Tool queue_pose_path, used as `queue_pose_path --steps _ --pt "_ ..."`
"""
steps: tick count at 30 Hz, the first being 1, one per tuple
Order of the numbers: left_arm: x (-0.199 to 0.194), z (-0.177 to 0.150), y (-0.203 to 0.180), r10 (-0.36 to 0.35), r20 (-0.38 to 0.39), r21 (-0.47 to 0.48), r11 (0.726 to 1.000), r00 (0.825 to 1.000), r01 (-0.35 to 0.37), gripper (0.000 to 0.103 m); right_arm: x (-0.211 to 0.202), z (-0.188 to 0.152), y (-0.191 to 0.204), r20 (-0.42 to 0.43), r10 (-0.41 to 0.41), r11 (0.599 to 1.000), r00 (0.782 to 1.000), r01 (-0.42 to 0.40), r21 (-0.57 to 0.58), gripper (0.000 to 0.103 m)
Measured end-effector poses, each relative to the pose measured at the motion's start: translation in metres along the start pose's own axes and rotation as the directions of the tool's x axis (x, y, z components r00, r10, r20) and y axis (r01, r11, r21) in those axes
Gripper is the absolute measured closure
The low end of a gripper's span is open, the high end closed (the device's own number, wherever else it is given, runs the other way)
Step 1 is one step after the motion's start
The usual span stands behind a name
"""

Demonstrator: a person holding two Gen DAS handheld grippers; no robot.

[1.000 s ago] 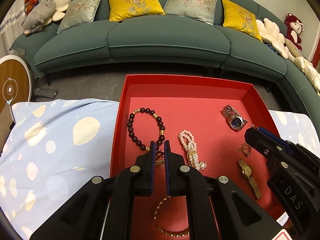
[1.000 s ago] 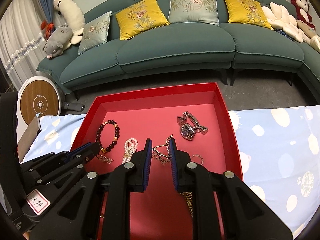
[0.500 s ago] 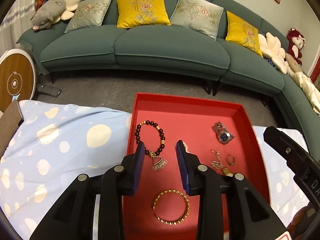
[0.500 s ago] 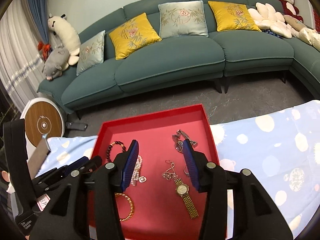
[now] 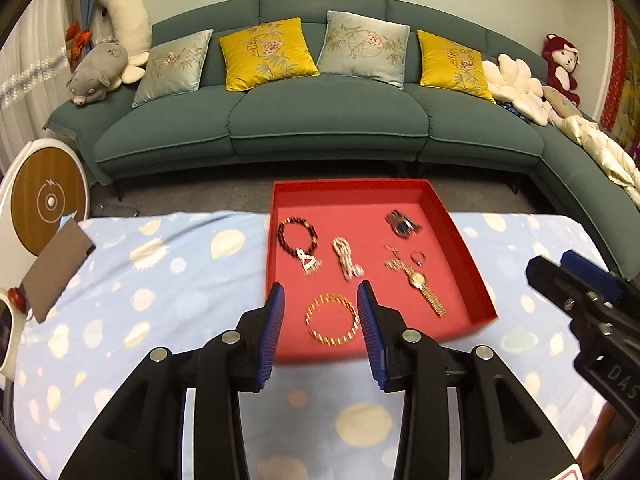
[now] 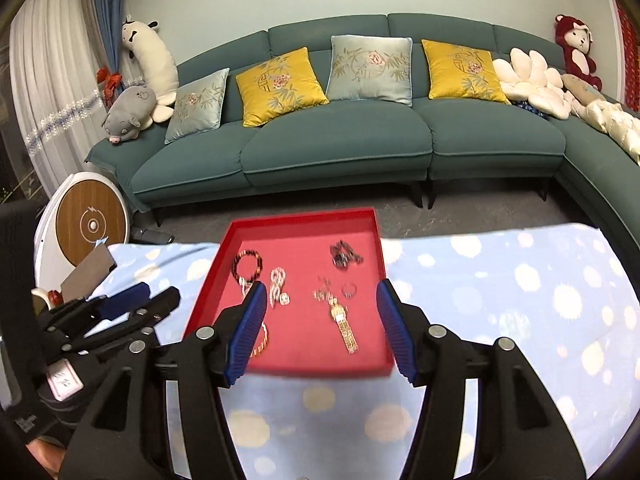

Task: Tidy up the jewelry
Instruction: 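Move both open tools back toward the gold hoop earrings on the sheet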

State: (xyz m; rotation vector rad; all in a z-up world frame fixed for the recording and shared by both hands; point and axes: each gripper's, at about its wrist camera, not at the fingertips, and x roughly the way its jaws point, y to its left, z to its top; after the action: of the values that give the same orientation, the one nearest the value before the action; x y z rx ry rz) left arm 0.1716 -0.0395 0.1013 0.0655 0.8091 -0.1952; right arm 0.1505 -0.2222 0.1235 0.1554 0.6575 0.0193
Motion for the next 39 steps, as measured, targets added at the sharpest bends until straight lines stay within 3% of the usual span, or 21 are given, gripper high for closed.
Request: queue_pose_path --steps 4,12,18,26,29,35,39 --pt "-0.018 -0.014 -0.009 0.004 0.016 0.015 1.0 1.0 -0.005 0.067 -0.017 -0.021 -0.007 -0.034 0.008 1.0 0.999 -0.008 0.015 0.048" --pt "-0.038 -0.048 -0.024 -0.031 0.012 0.019 0.999 0.999 0.031 0.067 -0.061 -0.06 -0.009 0.011 -0.042 0.996 0.999 0.042 -0.073 0.048" --pt "-0.043 -0.074 -0.028 -0.051 -0.026 -0.002 0.999 0.998 0.051 0.067 -0.073 -0.1 -0.029 -0.046 -0.043 0.998 0.998 0.04 -0.055 0.048" --pt "-0.035 -0.12 -0.034 -0.058 -0.099 0.004 0.998 0.993 0.059 0.058 -0.062 -0.163 -0.059 -0.189 -0.056 0.998 0.98 0.052 -0.029 0.048" --pt "-0.027 -0.137 -0.042 -0.062 -0.135 0.034 0.997 0.989 0.067 0.051 -0.054 -0.181 -0.059 -0.222 -0.07 0.996 0.972 0.056 -0.07 0.048" --pt "-0.009 -0.16 -0.053 -0.111 -0.195 0.047 0.991 0.975 0.122 0.051 -0.04 -0.192 -0.057 -0.243 -0.054 0.997 0.969 0.037 -0.074 0.048" --pt "-0.004 -0.166 -0.052 -0.109 -0.194 0.073 0.99 0.975 0.125 0.051 -0.03 -0.195 -0.054 -0.253 -0.062 0.995 0.965 0.039 -0.094 0.052"
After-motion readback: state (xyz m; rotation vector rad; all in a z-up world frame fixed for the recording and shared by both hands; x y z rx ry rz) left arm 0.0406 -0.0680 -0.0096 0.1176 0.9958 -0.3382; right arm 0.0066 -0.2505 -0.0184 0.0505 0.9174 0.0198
